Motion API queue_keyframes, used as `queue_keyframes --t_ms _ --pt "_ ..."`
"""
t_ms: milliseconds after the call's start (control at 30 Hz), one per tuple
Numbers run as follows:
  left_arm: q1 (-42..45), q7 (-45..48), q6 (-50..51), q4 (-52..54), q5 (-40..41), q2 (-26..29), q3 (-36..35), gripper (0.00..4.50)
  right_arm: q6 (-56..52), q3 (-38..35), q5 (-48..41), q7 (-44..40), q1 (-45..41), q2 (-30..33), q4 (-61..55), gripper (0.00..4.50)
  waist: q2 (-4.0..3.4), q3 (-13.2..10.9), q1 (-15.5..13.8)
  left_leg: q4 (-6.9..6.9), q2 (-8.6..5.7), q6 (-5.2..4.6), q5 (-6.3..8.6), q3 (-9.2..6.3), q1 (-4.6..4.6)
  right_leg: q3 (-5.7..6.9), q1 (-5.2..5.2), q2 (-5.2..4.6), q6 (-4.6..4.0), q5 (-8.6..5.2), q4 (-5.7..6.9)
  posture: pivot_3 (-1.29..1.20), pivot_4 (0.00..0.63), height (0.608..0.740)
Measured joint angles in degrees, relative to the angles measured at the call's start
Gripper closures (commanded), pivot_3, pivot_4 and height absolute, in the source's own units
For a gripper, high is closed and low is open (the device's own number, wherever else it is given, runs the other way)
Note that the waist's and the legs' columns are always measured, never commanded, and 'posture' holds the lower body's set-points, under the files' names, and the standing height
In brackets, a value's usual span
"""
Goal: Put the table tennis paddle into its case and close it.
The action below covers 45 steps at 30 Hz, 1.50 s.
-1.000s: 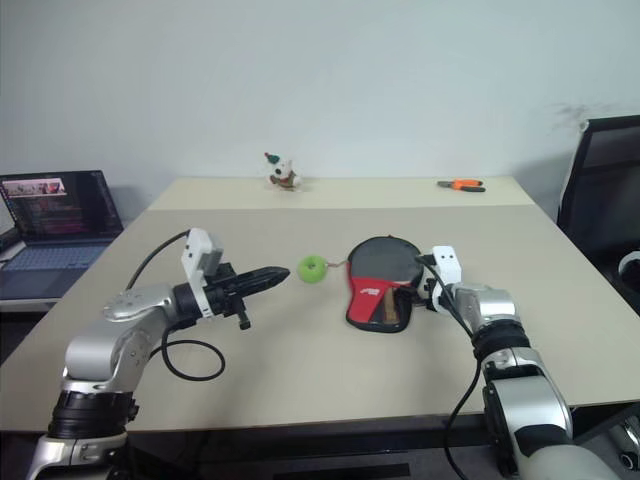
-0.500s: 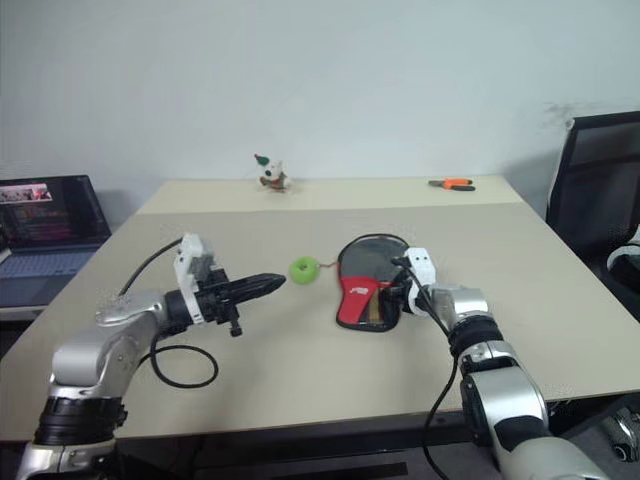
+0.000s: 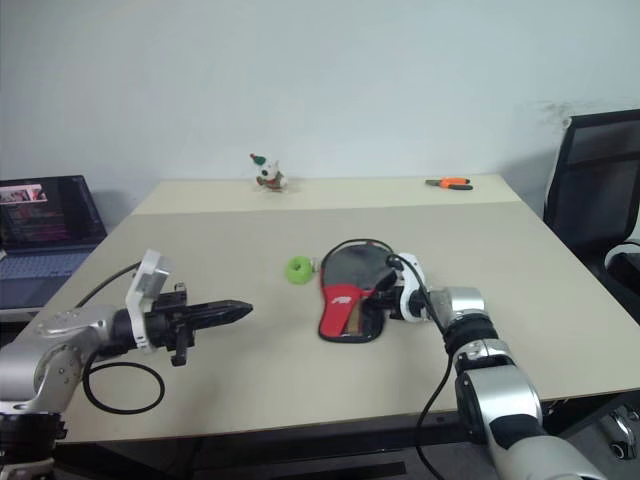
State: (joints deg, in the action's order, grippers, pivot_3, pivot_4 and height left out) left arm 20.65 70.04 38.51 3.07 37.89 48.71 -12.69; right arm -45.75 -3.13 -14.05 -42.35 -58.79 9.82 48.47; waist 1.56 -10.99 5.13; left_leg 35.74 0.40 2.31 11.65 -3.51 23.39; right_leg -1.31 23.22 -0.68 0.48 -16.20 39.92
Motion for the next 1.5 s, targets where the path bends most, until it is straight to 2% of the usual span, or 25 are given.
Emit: queue_keyframes --t_ms 300,600,967,1367,1500 --pt "-2.7 2.4 0.1 2.5 0.2 2.5 0.9 4.50 -16.3 0.9 -3.6 6.0 13.5 -2.9 -28.4 4.47 -0.01 0.0 -0.4 -0.01 0.03 0.01 0.01 -0.09 0.03 0.06 0.01 0.02 -0.03 -0.02 -0.02 0.00 0.150 0.740" --pt "-5.3 3.2 1.3 8.3 2.0 2.8 2.3 4.50 -31.6 -1.3 -8.6 12.4 22.8 -2.2 -48.9 4.47 -0.01 0.0 -0.8 -0.01 0.02 0.01 0.01 -0.12 0.06 0.09 0.01 0.02 -0.03 -0.04 -0.06 0.00 0.150 0.740" --pt "-5.5 5.4 1.0 9.8 2.4 3.6 4.6 4.50 -39.4 -4.6 -12.7 16.2 27.1 -1.4 -57.6 4.47 -0.01 0.0 -1.1 -0.03 0.02 0.01 0.02 -0.10 0.07 0.09 0.01 0.18 0.05 -0.13 -0.13 0.00 0.150 0.740" --pt "-5.5 5.6 0.7 9.7 1.8 3.8 4.6 4.50 -42.6 -7.1 -14.2 19.7 29.0 -4.8 -60.2 4.47 -0.01 0.0 -1.5 -0.04 0.09 0.01 0.02 -0.08 0.07 0.06 0.01 0.18 0.20 -0.23 -0.18 0.00 0.150 0.740" --pt "-5.5 5.6 0.7 9.7 1.7 3.8 4.6 4.50 -42.3 -7.0 -14.2 20.5 29.5 -4.8 -60.2 3.50 -0.01 0.0 -1.5 -0.04 0.11 0.01 0.02 -0.08 0.07 0.06 0.01 0.19 0.19 -0.23 -0.20 0.00 0.150 0.740"
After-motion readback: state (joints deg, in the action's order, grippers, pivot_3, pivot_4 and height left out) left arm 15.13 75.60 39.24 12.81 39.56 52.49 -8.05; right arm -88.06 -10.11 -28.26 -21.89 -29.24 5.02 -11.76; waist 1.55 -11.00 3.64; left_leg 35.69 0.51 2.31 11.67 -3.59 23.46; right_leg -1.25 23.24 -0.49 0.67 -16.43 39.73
